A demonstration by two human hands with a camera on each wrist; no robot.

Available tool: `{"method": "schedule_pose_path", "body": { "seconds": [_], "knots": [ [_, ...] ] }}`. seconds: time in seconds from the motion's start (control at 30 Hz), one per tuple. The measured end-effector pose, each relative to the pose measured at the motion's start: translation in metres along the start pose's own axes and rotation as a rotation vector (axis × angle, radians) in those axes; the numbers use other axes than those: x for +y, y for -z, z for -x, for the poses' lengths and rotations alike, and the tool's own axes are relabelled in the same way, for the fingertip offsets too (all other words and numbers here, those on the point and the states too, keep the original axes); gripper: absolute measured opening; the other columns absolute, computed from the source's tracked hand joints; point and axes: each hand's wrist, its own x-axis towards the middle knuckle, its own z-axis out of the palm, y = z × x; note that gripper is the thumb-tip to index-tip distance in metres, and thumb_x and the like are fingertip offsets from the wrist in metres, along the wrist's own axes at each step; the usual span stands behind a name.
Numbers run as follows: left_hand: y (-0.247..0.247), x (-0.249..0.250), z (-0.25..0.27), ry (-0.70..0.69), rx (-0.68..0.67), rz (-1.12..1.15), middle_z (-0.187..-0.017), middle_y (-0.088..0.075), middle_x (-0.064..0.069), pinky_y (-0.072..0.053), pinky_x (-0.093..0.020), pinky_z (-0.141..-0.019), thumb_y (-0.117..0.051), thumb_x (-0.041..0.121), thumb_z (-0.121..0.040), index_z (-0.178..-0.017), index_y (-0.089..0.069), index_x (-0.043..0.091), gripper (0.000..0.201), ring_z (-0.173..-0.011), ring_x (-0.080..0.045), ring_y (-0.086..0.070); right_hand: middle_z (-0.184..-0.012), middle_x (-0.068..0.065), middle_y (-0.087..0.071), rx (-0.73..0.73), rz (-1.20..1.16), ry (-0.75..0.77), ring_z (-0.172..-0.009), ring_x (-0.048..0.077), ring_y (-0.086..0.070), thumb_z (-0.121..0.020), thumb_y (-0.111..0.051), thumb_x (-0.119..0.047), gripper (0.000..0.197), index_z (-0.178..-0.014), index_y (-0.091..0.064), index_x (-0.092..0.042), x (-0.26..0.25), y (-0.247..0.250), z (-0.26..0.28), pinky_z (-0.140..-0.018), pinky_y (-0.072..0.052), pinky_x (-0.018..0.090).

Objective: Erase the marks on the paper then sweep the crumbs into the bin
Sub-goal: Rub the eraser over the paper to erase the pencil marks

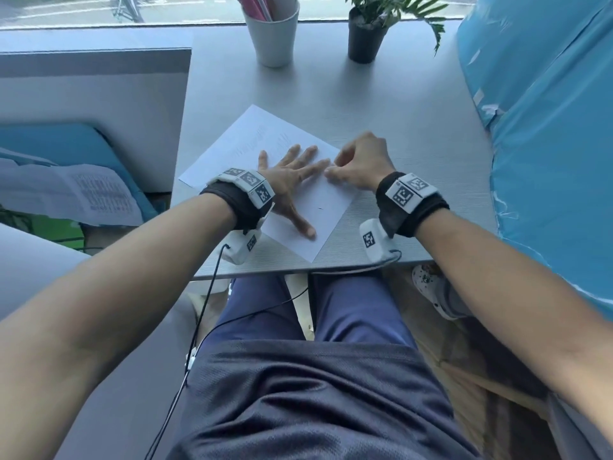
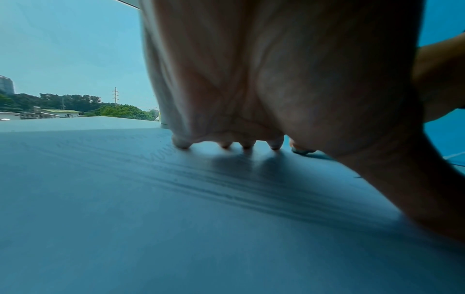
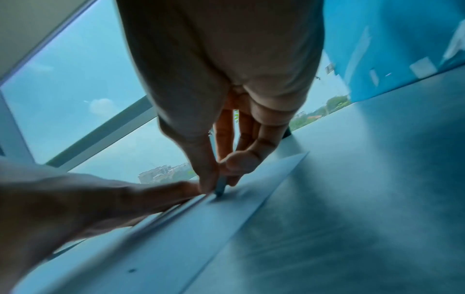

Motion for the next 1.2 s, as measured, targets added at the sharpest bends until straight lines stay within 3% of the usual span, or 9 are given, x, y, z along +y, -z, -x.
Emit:
{"method": "schedule_pose_path", "body": {
  "seconds": [0.17,0.3,0.43,0.57,0.73,0.83,0.97,1.1,1.2],
  "knots": [
    [0.007,0.002,0.002,-0.012,0.041,-0.033,-0.162,0.024,0.008,0.012,-0.074,-0.107,-0.072,0.088,-0.039,-0.154,0.013,0.042,0.151,-0.148,-0.018,0.025,-0.07,-0.002,-0.067,-0.009,0.046,0.0,-0.071,0.008,-0.061,-0.066,-0.084,-0.027,0.018,-0.076,-0.077,-0.013,-0.002,0.001,-0.008,-0.068,-0.045,0.017],
    [0.0,0.004,0.014,-0.02,0.084,-0.075,-0.165,0.015,0.004,0.005,-0.073,-0.111,-0.067,0.085,-0.055,-0.156,0.006,0.038,0.134,-0.151,-0.018,0.015,-0.076,0.001,-0.071,0.016,0.068,-0.01,-0.074,0.012,-0.065,-0.067,-0.083,-0.025,0.015,-0.073,-0.075,-0.014,-0.003,0.002,-0.014,-0.071,-0.051,0.021],
    [-0.009,-0.002,0.02,0.015,0.016,-0.019,-0.16,0.028,0.01,0.01,-0.075,-0.107,-0.068,0.091,-0.04,-0.153,0.014,0.042,0.148,-0.146,-0.017,0.029,-0.075,0.001,-0.071,0.043,0.117,0.044,-0.074,0.015,-0.066,-0.067,-0.081,-0.023,0.014,-0.075,-0.075,-0.013,-0.009,-0.001,-0.002,-0.071,-0.053,0.024],
    [-0.008,0.005,0.019,0.023,0.001,-0.013,-0.158,0.033,0.01,0.012,-0.075,-0.106,-0.073,0.087,-0.039,-0.151,0.02,0.042,0.153,-0.145,-0.019,0.033,-0.07,-0.003,-0.07,-0.155,0.064,0.182,-0.064,0.007,-0.063,-0.068,-0.082,-0.023,0.01,-0.068,-0.074,-0.017,-0.019,-0.026,0.039,-0.063,-0.053,0.021],
    [-0.011,0.002,0.018,0.025,0.012,0.009,-0.158,0.032,0.012,0.011,-0.075,-0.107,-0.073,0.088,-0.036,-0.151,0.019,0.042,0.154,-0.144,-0.018,0.033,-0.066,-0.004,-0.069,-0.052,-0.044,0.033,-0.062,0.006,-0.061,-0.068,-0.08,-0.026,0.012,-0.069,-0.076,-0.015,-0.012,-0.014,0.02,-0.057,-0.047,0.016],
    [-0.01,0.005,0.017,0.027,-0.002,-0.004,-0.158,0.034,0.01,0.014,-0.077,-0.104,-0.074,0.086,-0.036,-0.15,0.023,0.042,0.155,-0.144,-0.021,0.034,-0.071,-0.006,-0.066,-0.267,0.061,0.172,-0.063,0.004,-0.057,-0.071,-0.08,-0.026,0.012,-0.069,-0.074,-0.016,-0.022,-0.027,0.039,-0.053,-0.038,0.011],
    [-0.011,0.003,0.018,0.025,0.009,0.015,-0.159,0.032,0.012,0.012,-0.075,-0.106,-0.075,0.086,-0.038,-0.152,0.019,0.041,0.154,-0.144,-0.018,0.034,-0.065,-0.002,-0.068,-0.064,-0.02,0.035,-0.059,0.006,-0.059,-0.07,-0.077,-0.027,0.014,-0.068,-0.075,-0.014,-0.014,-0.016,0.021,-0.052,-0.043,0.012],
    [-0.01,0.004,0.015,0.03,-0.007,-0.009,-0.157,0.036,0.01,0.014,-0.077,-0.104,-0.075,0.086,-0.039,-0.151,0.024,0.039,0.156,-0.143,-0.02,0.036,-0.059,-0.008,-0.06,-0.253,0.072,0.17,-0.052,0.002,-0.053,-0.073,-0.078,-0.022,0.013,-0.063,-0.071,-0.016,-0.021,-0.029,0.041,-0.045,-0.039,0.01],
    [-0.011,0.002,0.016,0.022,-0.004,0.014,-0.158,0.033,0.011,0.011,-0.077,-0.105,-0.073,0.088,-0.037,-0.152,0.02,0.04,0.156,-0.144,-0.019,0.035,-0.062,-0.006,-0.065,-0.123,-0.009,0.071,-0.056,0.002,-0.057,-0.069,-0.08,-0.024,0.01,-0.069,-0.074,-0.016,-0.013,-0.016,0.027,-0.052,-0.042,0.013]
  ]
}}
